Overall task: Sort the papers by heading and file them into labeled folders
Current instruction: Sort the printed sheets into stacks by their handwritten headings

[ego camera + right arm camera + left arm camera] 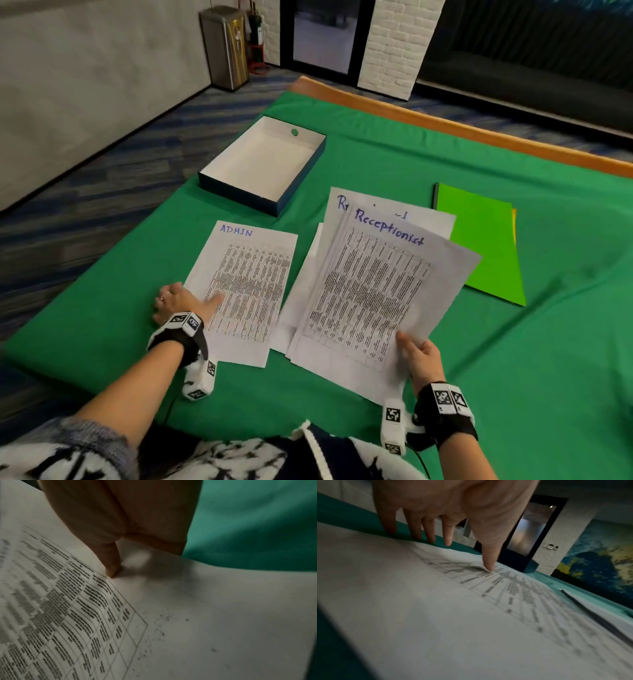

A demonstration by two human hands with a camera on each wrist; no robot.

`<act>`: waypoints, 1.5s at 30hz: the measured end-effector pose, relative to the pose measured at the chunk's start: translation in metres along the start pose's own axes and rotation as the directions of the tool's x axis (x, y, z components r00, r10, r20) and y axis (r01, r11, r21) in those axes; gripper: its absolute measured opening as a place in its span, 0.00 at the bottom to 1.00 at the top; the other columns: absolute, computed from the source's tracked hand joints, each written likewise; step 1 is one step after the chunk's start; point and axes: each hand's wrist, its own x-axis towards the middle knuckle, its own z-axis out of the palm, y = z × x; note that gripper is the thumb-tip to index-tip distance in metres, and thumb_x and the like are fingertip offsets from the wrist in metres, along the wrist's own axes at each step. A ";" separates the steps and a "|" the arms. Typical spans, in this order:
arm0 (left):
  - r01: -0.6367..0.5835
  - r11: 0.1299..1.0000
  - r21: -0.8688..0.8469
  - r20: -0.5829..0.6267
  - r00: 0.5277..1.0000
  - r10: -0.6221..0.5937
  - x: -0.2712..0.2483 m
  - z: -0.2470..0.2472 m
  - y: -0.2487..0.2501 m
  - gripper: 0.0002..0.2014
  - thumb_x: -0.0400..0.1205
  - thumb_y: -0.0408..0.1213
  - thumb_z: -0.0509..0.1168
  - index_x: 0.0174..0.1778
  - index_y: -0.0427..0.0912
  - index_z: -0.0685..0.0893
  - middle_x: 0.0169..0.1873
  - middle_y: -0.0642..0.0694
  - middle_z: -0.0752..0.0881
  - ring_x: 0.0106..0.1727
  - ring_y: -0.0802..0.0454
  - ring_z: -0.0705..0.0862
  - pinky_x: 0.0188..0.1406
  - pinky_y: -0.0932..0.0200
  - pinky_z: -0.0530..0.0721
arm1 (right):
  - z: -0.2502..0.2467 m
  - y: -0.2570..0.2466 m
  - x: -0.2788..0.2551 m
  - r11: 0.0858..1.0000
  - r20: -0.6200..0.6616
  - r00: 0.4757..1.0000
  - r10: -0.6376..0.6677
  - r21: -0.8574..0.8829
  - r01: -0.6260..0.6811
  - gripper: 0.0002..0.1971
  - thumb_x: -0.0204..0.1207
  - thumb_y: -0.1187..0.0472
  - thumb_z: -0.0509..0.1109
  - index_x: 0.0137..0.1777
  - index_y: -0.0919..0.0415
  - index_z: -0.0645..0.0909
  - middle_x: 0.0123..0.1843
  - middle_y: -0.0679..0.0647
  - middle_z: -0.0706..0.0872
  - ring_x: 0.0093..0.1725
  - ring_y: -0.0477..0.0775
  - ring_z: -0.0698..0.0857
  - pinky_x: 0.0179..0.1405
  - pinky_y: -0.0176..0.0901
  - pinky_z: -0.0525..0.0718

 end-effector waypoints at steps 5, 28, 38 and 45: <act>0.048 0.985 -0.166 0.077 0.996 -0.036 0.012 -0.015 0.001 0.56 0.57 0.53 0.82 0.75 0.31 0.63 0.75 0.31 0.65 0.75 0.32 0.66 0.68 0.38 0.73 | 0.002 -0.002 -0.005 0.999 -0.025 0.999 0.049 0.019 -0.048 0.01 0.74 0.67 0.71 0.44 0.63 0.84 0.46 0.55 0.88 0.49 0.56 0.85 0.57 0.47 0.80; -0.797 0.456 -0.395 -0.239 0.569 0.787 -0.093 -0.032 0.098 0.21 0.83 0.28 0.53 0.72 0.43 0.74 0.74 0.42 0.71 0.70 0.46 0.76 0.74 0.54 0.68 | 0.017 -0.033 -0.017 0.993 0.170 0.979 -0.117 -0.013 0.121 0.17 0.67 0.58 0.77 0.50 0.70 0.83 0.42 0.58 0.91 0.38 0.52 0.89 0.35 0.34 0.86; -0.854 0.194 -0.483 -0.111 0.279 0.954 -0.148 -0.012 0.103 0.27 0.77 0.49 0.68 0.71 0.46 0.73 0.60 0.51 0.81 0.53 0.52 0.86 0.50 0.51 0.88 | 0.014 -0.023 -0.007 0.998 0.069 0.996 -0.064 0.014 0.063 0.16 0.67 0.60 0.78 0.51 0.68 0.81 0.43 0.59 0.89 0.39 0.58 0.87 0.40 0.45 0.84; -0.754 0.068 -0.654 -0.200 0.260 0.945 -0.162 -0.003 0.104 0.15 0.76 0.26 0.68 0.59 0.34 0.84 0.54 0.49 0.86 0.54 0.65 0.85 0.56 0.65 0.84 | 0.005 -0.025 -0.009 0.998 0.045 0.999 0.002 0.066 -0.005 0.25 0.74 0.55 0.72 0.68 0.63 0.72 0.64 0.66 0.83 0.58 0.65 0.83 0.40 0.44 0.80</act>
